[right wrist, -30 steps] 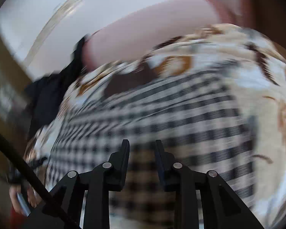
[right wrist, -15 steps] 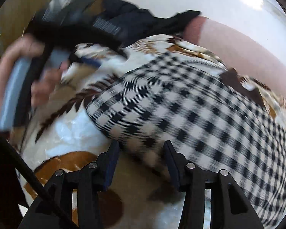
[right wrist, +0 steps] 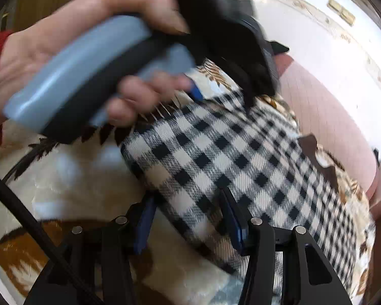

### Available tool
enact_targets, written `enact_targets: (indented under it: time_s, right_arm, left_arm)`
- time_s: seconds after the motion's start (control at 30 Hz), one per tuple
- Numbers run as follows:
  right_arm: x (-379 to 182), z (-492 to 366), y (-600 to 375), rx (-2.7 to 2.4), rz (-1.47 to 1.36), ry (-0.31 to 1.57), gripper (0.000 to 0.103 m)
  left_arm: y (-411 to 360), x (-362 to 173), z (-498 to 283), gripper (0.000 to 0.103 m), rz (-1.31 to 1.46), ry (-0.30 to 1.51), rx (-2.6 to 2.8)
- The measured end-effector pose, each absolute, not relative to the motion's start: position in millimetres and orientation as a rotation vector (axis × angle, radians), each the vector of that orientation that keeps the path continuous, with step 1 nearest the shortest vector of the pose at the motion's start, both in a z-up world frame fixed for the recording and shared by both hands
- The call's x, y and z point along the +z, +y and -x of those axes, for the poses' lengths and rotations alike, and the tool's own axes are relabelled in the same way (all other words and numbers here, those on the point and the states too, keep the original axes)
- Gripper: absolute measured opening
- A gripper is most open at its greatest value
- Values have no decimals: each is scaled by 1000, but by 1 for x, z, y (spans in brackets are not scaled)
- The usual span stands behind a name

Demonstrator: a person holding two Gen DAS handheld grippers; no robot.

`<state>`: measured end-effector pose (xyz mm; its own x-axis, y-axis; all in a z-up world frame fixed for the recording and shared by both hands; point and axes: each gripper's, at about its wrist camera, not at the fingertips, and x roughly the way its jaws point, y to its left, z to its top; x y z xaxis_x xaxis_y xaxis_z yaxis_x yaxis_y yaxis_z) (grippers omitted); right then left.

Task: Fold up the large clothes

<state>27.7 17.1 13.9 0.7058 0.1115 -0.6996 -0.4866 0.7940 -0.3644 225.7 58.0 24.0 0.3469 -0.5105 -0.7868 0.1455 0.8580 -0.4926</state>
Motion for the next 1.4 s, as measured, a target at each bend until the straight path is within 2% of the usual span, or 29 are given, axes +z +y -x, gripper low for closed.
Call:
enact_targets:
  time_s: [0.03, 0.13, 0.23, 0.33, 0.37, 0.4, 0.43, 0.47, 0.53, 0.77, 1.0, 1.23, 1.4]
  right_arm:
    - [12, -29, 21, 349, 588, 705, 53]
    - [8, -33, 31, 336, 635, 691, 51]
    - [6, -33, 36, 332, 652, 691, 50]
    - [4, -31, 40, 355, 656, 697, 37]
    - [4, -30, 41, 358, 661, 695, 29]
    - [4, -29, 42, 351, 670, 688, 16]
    - [3, -29, 42, 338, 674, 682, 10]
    - [5, -26, 43, 333, 666, 675, 7]
    - [15, -24, 37, 320, 621, 652, 5]
    - [67, -6, -11, 227, 462, 556, 5]
    - [111, 8, -105, 101, 207, 576, 5]
    - [105, 17, -210, -1, -35, 682, 5]
    - [77, 22, -262, -60, -197, 760, 5]
  left_arm:
    - [56, 22, -230, 69, 364, 1147, -440]
    - [56, 18, -241, 79, 402, 1155, -494]
    - [58, 14, -250, 80, 461, 1162, -537]
    - [58, 13, -253, 79, 486, 1157, -543]
    - [55, 15, -252, 63, 462, 1154, -527]
    - [52, 17, -250, 47, 429, 1157, -510]
    - [49, 18, -250, 22, 408, 1167, -502]
    - [46, 20, -249, 18, 413, 1179, -502]
    - [45, 30, -246, 15, 418, 1167, -482]
    - [6, 96, -231, 14, 345, 1114, -446]
    - [-116, 152, -215, 14, 181, 1069, -494]
    - [-254, 137, -203, 14, 18, 1105, -546]
    - [-307, 111, -198, 18, -34, 1149, -569]
